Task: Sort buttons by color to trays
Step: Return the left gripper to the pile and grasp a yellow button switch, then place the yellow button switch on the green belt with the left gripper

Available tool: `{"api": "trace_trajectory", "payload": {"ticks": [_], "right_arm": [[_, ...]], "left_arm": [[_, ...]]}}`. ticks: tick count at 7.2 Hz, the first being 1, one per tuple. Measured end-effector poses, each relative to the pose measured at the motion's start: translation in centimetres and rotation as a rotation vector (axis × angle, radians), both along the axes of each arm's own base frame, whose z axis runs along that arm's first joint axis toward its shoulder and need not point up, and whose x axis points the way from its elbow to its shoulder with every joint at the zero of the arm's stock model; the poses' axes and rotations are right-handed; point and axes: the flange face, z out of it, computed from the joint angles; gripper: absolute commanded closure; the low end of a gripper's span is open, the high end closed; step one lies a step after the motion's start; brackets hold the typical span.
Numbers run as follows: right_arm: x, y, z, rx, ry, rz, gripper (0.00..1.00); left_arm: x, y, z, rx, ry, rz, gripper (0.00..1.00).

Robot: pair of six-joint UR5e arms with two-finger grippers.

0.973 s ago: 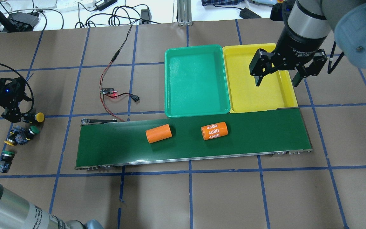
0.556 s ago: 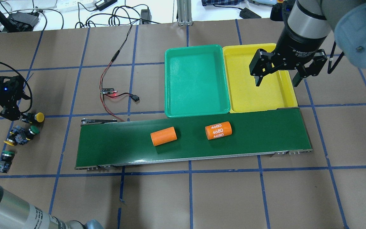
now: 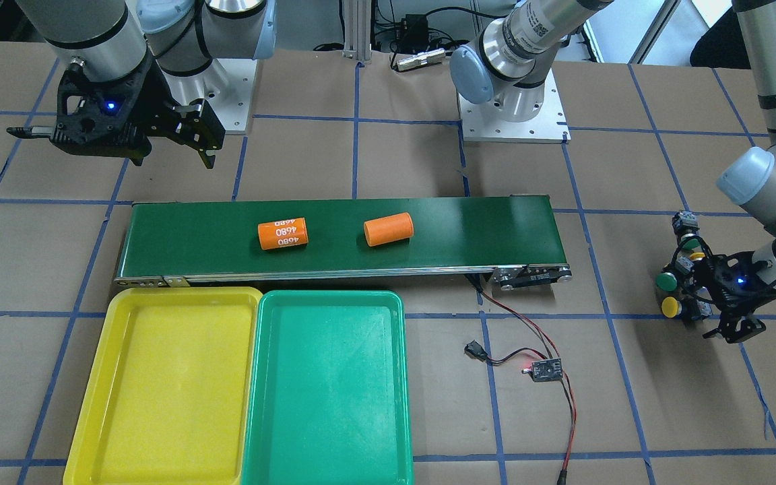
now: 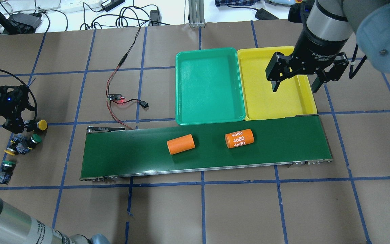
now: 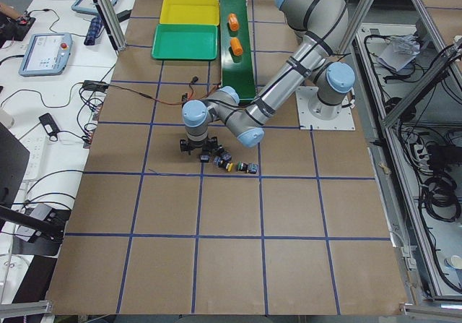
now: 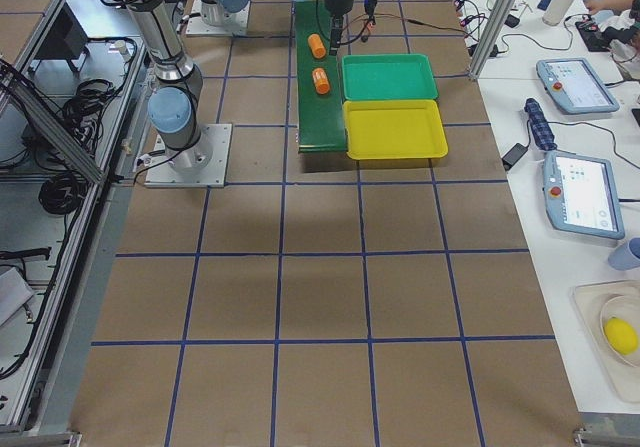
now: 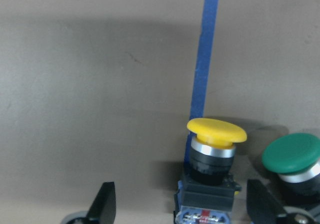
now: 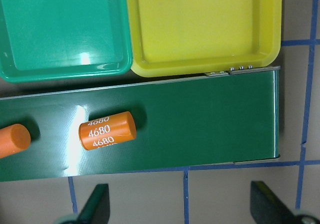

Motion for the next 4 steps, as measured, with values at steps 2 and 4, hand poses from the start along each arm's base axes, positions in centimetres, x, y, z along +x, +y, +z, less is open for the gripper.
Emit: {"api": "trace_trajectory", "payload": {"ticks": [2,4], "right_arm": [[0.01,0.00,0.00,0.000,-0.001,0.000,0.00],[0.01,-0.01,0.01,0.000,-0.001,0.000,0.00]], "left_arm": [[0.25,0.03,-1.14,0.008,0.011,-0.003,0.77],[-0.07,-0.09,-1.04,0.003,0.015,-0.010,0.85]]}}
